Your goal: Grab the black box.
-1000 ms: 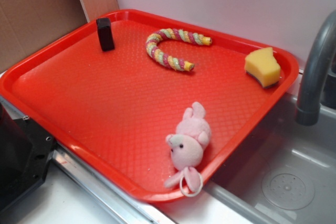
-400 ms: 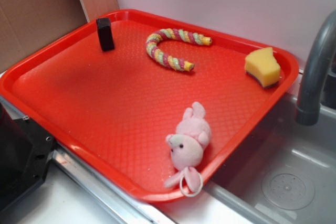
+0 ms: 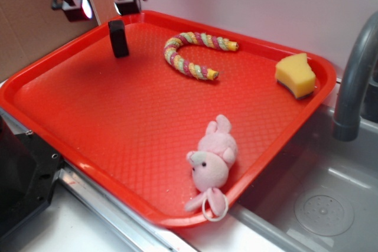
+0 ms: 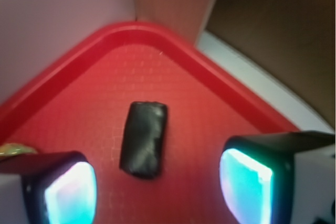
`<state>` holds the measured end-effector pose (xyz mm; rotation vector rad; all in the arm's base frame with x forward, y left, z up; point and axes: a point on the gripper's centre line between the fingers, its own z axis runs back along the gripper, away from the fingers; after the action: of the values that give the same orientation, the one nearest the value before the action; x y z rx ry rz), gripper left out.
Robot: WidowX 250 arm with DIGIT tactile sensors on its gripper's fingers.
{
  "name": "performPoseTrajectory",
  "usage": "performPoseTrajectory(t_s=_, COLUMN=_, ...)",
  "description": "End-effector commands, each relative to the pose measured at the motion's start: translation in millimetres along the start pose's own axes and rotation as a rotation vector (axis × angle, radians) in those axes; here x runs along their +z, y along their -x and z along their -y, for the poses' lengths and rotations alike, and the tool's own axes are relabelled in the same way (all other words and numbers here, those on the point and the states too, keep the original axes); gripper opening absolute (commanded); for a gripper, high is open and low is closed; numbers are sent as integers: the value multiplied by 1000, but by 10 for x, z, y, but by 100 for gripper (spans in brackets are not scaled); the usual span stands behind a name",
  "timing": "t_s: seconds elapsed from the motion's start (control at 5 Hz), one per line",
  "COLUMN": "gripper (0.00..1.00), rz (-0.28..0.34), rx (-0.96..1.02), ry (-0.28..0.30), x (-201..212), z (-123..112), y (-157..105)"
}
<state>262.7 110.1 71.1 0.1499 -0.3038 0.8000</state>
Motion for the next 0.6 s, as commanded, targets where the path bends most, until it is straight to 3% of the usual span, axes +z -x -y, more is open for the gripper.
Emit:
performPoseTrajectory(t_s=0.0, gripper=100, rz=32, rx=-12, ry=38, x=-287, z=136, y=-258)
performPoseTrajectory(t_s=0.2, gripper=100, rz=-9, rx=-11, ry=39, x=-332, z=233, y=-226)
performPoseTrajectory(t_s=0.4, gripper=0, rz=-56, rx=-8, ry=37, x=-263, z=177, y=-144)
